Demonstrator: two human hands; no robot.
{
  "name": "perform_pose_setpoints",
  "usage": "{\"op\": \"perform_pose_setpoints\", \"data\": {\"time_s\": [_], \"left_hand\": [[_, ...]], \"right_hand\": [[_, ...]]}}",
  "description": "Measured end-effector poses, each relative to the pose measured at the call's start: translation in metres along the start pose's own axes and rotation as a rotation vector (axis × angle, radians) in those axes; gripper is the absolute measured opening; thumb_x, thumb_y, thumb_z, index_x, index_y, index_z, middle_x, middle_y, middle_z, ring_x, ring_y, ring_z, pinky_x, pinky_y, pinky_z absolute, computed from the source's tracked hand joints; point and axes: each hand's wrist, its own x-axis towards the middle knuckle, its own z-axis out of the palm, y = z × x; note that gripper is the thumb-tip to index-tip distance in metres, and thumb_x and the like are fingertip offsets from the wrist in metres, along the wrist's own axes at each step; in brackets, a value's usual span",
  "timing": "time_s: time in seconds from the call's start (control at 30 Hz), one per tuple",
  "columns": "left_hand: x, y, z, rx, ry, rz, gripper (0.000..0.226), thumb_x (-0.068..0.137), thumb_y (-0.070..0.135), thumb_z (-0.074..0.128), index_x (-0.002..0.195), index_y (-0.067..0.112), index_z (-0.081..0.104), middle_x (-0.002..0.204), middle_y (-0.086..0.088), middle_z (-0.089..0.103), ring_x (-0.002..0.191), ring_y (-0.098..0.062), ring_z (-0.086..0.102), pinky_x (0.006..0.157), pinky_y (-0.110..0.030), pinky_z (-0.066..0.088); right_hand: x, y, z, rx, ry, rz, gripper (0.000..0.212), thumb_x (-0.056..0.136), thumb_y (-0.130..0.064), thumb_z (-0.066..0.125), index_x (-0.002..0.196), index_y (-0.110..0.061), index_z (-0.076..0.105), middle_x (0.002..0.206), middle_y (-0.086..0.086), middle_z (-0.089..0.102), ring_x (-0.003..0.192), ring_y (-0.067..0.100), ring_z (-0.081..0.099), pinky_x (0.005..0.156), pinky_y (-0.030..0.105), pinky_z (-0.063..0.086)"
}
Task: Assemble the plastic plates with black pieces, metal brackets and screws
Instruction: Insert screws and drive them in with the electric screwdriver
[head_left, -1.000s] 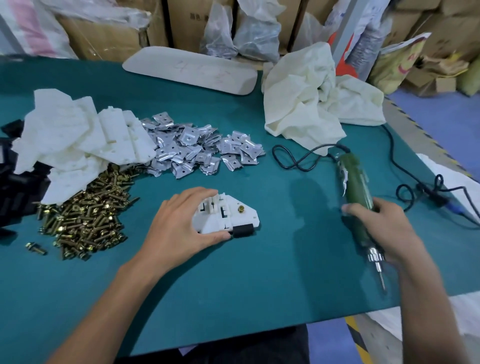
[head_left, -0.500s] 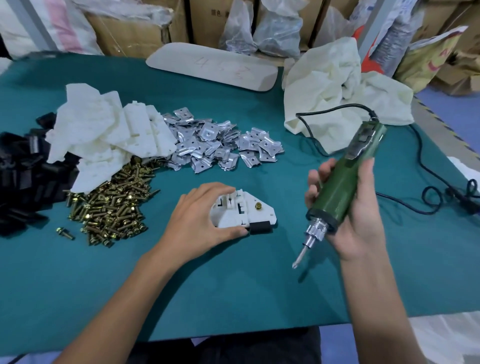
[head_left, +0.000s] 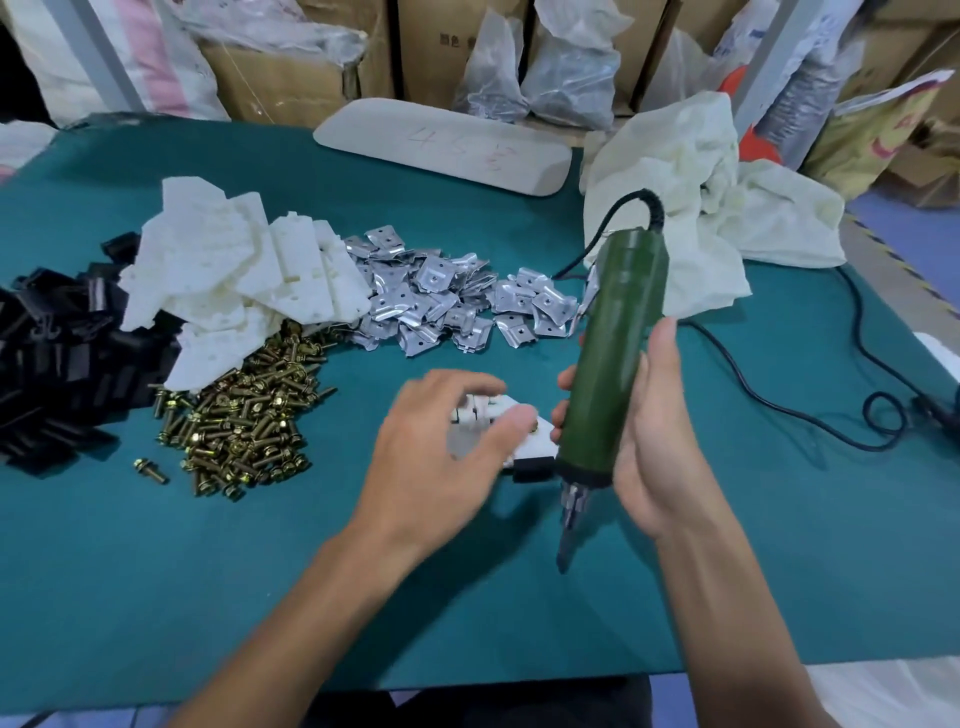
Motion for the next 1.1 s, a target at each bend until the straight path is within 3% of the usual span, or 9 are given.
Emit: {"op": "perform_pose_setpoints", "data": {"time_s": [0.1, 0.2, 0.33, 0.5, 0.67, 0.87, 0.93, 1.0, 1.1], "left_hand": [[-0.003, 0.029, 0.009, 0.039, -0.162, -0.126, 0.061, 0.067, 0.095, 0.042, 0.098, 0.043, 0.050, 0.091, 0.028, 0.065, 0.083, 0.009, 0.060, 0.068, -0.019, 0.044], [0.007, 0.031, 0.003, 0.091, -0.223, -0.168, 0.056, 0.079, 0.083, 0.044, 0.114, 0.039, 0.045, 0.087, 0.028, 0.064, 0.088, 0.007, 0.062, 0.076, -0.026, 0.048], [0.004, 0.027, 0.003, -0.335, -0.470, -0.239, 0.048, 0.087, 0.059, 0.059, 0.126, 0.034, 0.046, 0.094, 0.015, 0.068, 0.082, -0.010, 0.068, 0.079, -0.038, 0.057], [-0.003, 0.019, 0.009, -0.073, -0.322, -0.172, 0.032, 0.087, 0.072, 0.046, 0.110, 0.050, 0.043, 0.087, 0.025, 0.066, 0.084, 0.004, 0.061, 0.070, -0.020, 0.047], [0.011, 0.019, 0.002, -0.076, -0.165, -0.187, 0.027, 0.094, 0.063, 0.049, 0.109, 0.043, 0.041, 0.085, 0.023, 0.063, 0.081, 0.005, 0.060, 0.067, -0.025, 0.045], [0.006, 0.020, -0.006, -0.062, -0.170, -0.168, 0.035, 0.088, 0.071, 0.042, 0.110, 0.044, 0.039, 0.081, 0.034, 0.056, 0.076, 0.004, 0.054, 0.063, -0.028, 0.038], [-0.001, 0.023, -0.002, -0.040, -0.178, -0.164, 0.035, 0.087, 0.073, 0.040, 0.111, 0.047, 0.037, 0.087, 0.028, 0.060, 0.083, 0.005, 0.056, 0.065, -0.022, 0.039], [-0.007, 0.026, 0.004, -0.007, -0.186, -0.136, 0.033, 0.089, 0.071, 0.040, 0.112, 0.047, 0.034, 0.092, 0.031, 0.060, 0.089, 0.010, 0.054, 0.067, -0.013, 0.038], [-0.013, 0.032, 0.015, 0.022, -0.169, -0.064, 0.033, 0.098, 0.058, 0.046, 0.121, 0.038, 0.034, 0.098, 0.019, 0.060, 0.095, -0.001, 0.054, 0.071, -0.018, 0.037]], "right_hand": [[-0.003, 0.002, 0.013, -0.001, -0.081, 0.004, 0.065, 0.074, -0.083, 0.032, 0.067, -0.036, 0.077, 0.077, -0.001, 0.069, 0.068, 0.019, 0.066, 0.068, 0.037, 0.057], [-0.003, 0.002, 0.019, 0.108, -0.144, 0.005, 0.067, 0.084, -0.080, 0.031, 0.076, -0.033, 0.078, 0.083, 0.000, 0.070, 0.075, 0.020, 0.067, 0.072, 0.036, 0.059], [-0.003, 0.004, 0.020, 0.108, -0.254, 0.029, 0.075, 0.092, -0.081, 0.020, 0.089, -0.033, 0.078, 0.088, -0.001, 0.070, 0.076, 0.018, 0.066, 0.071, 0.042, 0.051], [-0.006, 0.008, 0.026, -0.149, -0.256, -0.080, 0.050, 0.079, -0.085, 0.034, 0.093, -0.059, 0.074, 0.116, -0.017, 0.075, 0.109, -0.002, 0.068, 0.085, 0.024, 0.055], [-0.013, 0.017, 0.006, -0.242, -0.330, -0.208, 0.038, 0.106, -0.050, 0.038, 0.128, -0.039, 0.067, 0.134, -0.008, 0.069, 0.133, 0.009, 0.057, 0.112, 0.028, 0.044], [-0.008, 0.014, -0.019, -0.429, -0.009, -0.299, 0.030, 0.113, -0.023, 0.037, 0.135, -0.035, 0.054, 0.058, 0.007, 0.069, 0.097, 0.016, 0.077, 0.105, 0.042, 0.050], [-0.003, 0.011, -0.019, -0.445, -0.048, -0.305, 0.049, 0.112, -0.010, 0.034, 0.148, -0.042, 0.040, 0.103, 0.003, 0.079, 0.113, 0.009, 0.070, 0.111, 0.039, 0.043], [0.003, 0.006, -0.021, -0.335, -0.136, -0.289, 0.078, 0.101, 0.008, 0.035, 0.158, -0.045, 0.025, 0.155, -0.007, 0.049, 0.138, 0.006, 0.051, 0.119, 0.040, 0.038], [0.005, -0.001, -0.011, -0.111, -0.295, -0.282, 0.060, 0.091, -0.011, 0.051, 0.149, -0.025, 0.044, 0.141, 0.001, 0.058, 0.129, 0.016, 0.055, 0.112, 0.038, 0.044]]}}
